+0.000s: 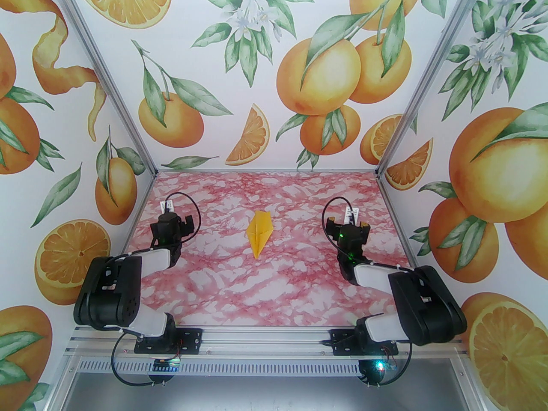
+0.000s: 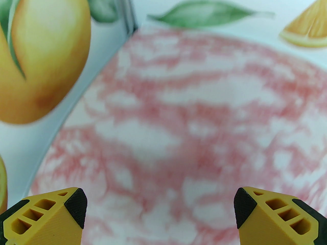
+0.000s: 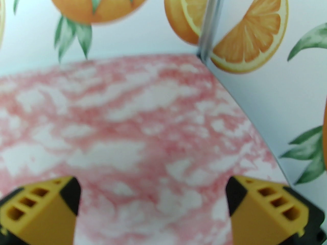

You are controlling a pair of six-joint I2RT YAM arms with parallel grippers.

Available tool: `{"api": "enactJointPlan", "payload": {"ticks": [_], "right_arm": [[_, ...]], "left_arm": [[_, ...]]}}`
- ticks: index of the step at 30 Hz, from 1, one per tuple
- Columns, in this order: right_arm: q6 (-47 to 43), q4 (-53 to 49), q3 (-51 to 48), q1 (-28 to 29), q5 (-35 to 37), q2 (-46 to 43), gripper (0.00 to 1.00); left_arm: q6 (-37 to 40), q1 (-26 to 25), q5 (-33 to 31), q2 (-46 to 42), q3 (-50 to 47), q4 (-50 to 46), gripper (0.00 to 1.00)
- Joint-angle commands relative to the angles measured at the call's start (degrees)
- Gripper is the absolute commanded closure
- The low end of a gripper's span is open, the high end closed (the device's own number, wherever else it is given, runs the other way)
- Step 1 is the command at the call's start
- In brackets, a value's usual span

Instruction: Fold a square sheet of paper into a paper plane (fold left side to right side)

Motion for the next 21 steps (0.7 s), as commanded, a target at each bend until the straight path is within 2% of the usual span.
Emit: {"api": "enactJointPlan", "payload": {"ticks": [1,4,5,6,7,8,10,12,21], "right_arm": [[1.1,10.3,-1.5,-2.2,-5.6,3.9,0.0],[2.2,5.0,0.4,-2.3,-3.8,3.1,0.0],[1.9,6.7,0.1,-2.2,-3.8,3.7,0.0],[2.0,7.0,-0.1,-2.2,-3.5,3.6,0.0],[2.5,6.6,-0.4,-2.2,-2.6,3.2,0.0],[2.6,7.6,-0.7,-2.3,-2.5,3.3,0.0],[2.3,7.0,-0.3,-2.3,-3.0,3.5,0.0],[2.0,6.0,0.3,-2.1,-3.1,3.5,0.0],[1.5,5.8,0.5,-1.8,-3.6,3.6,0.0]], "left_arm": [[3.5,0.0,7.1,0.7,-3.1,10.9,0.0],[7.1,-1.2,10.8,2.1,-3.3,12.9,0.0],[8.7,-1.6,13.9,4.1,-3.9,15.8,0.0],[9.8,-1.9,16.0,7.9,-5.3,23.8,0.0],[9.4,-2.1,15.0,7.6,-5.7,24.1,0.0],[8.9,-2.1,13.7,5.7,-4.7,18.4,0.0],[9.3,-2.4,13.1,7.4,-5.5,23.2,0.0],[9.2,-2.5,13.1,6.5,-5.2,20.8,0.0],[9.3,-2.6,11.5,6.7,-5.3,21.4,0.0]]}}
